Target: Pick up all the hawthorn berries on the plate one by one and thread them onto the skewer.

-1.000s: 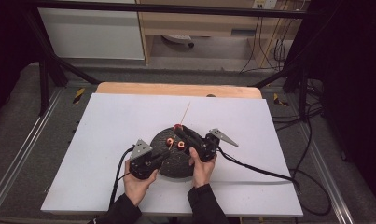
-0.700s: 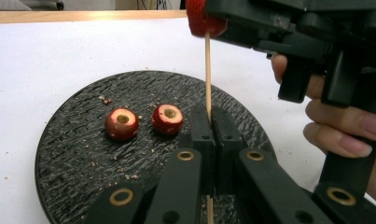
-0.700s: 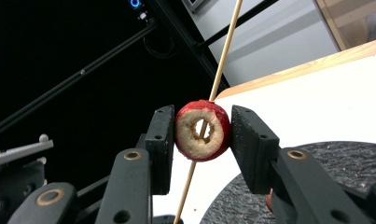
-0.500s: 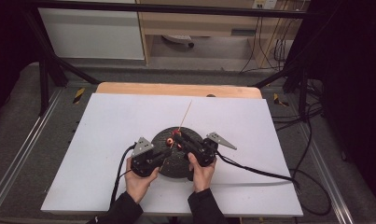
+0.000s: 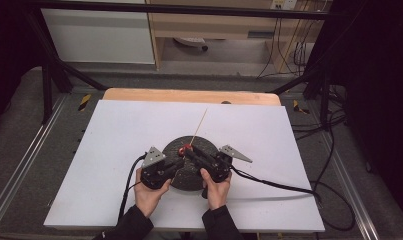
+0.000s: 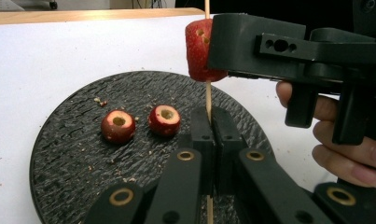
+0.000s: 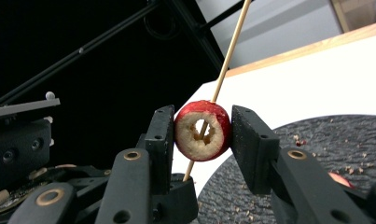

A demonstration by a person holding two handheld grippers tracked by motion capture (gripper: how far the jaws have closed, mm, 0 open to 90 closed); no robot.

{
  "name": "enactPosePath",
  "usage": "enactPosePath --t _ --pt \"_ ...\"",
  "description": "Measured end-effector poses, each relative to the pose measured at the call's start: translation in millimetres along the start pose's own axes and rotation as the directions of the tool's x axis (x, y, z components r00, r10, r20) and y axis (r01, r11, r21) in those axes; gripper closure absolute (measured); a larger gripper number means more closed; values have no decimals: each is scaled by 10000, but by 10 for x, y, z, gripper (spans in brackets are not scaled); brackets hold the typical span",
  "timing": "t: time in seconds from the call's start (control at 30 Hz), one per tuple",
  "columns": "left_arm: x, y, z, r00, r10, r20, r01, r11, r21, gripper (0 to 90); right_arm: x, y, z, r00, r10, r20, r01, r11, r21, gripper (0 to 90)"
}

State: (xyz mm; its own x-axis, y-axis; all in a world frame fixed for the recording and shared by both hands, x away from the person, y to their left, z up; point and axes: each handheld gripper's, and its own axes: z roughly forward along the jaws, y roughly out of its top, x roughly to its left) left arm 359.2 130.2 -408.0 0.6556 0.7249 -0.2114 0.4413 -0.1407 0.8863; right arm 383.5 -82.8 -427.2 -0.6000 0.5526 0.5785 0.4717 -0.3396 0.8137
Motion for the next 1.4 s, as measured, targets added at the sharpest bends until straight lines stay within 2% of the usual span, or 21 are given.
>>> enactPosePath --t 0.07,0.4,0.5,0.6,0.77,1.0,1.03,1.07,1.1,1.2,1.23,1.3,1.4 --pt "7 -7 -6 10000 32 22 -32 10000 22 889 -4 7 1 10000 -93 -35 93 9999 117 605" --pt "98 -47 -111 9998 160 -66 -159 9997 191 889 -16 164 -106 9954 -939 200 923 9931 723 386" --pt "132 -59 -162 9994 318 -111 -314 9990 312 889 -46 227 -155 9900 -1336 443 1277 9849 1169 295" --pt "167 -77 -216 9989 454 -133 -448 9981 412 889 -82 277 -197 9801 -1870 669 1734 9699 1707 208" --pt "215 -121 -311 9974 712 -84 -705 9952 682 889 -140 332 -240 9592 -2644 999 2254 9289 2939 81" --pt "320 -217 -474 9967 804 -89 -793 9927 910 888 -185 372 -265 9316 -3494 1001 2757 8589 4316 37" --pt "338 -236 -502 9966 814 -115 -799 9923 947 888 -192 377 -264 9276 -3598 1006 2824 8516 4416 37" --pt "338 -236 -502 9966 814 -115 -799 9923 947 888 -192 377 -264 9276 -3598 1006 2824 8516 4416 37" --pt "374 -274 -550 9958 889 -198 -862 9903 1092 888 -201 392 -262 9252 -3658 1011 2790 8361 4724 36" --pt "428 -325 -618 9959 864 -282 -824 9892 1214 888 -221 413 -248 9229 -3729 955 2771 8158 5077 39" --pt "443 -339 -639 9955 886 -323 -839 9885 1257 888 -224 418 -239 9204 -3786 977 2762 8064 5230 36" --pt "461 -365 -671 9955 877 -358 -825 9886 1258 888 -226 432 -209 9108 -4016 963 2856 7810 5555 36" --pt "483 -400 -715 9946 956 -392 -897 9872 1316 888 -223 456 -154 9038 -4173 946 2864 7543 5908 36"
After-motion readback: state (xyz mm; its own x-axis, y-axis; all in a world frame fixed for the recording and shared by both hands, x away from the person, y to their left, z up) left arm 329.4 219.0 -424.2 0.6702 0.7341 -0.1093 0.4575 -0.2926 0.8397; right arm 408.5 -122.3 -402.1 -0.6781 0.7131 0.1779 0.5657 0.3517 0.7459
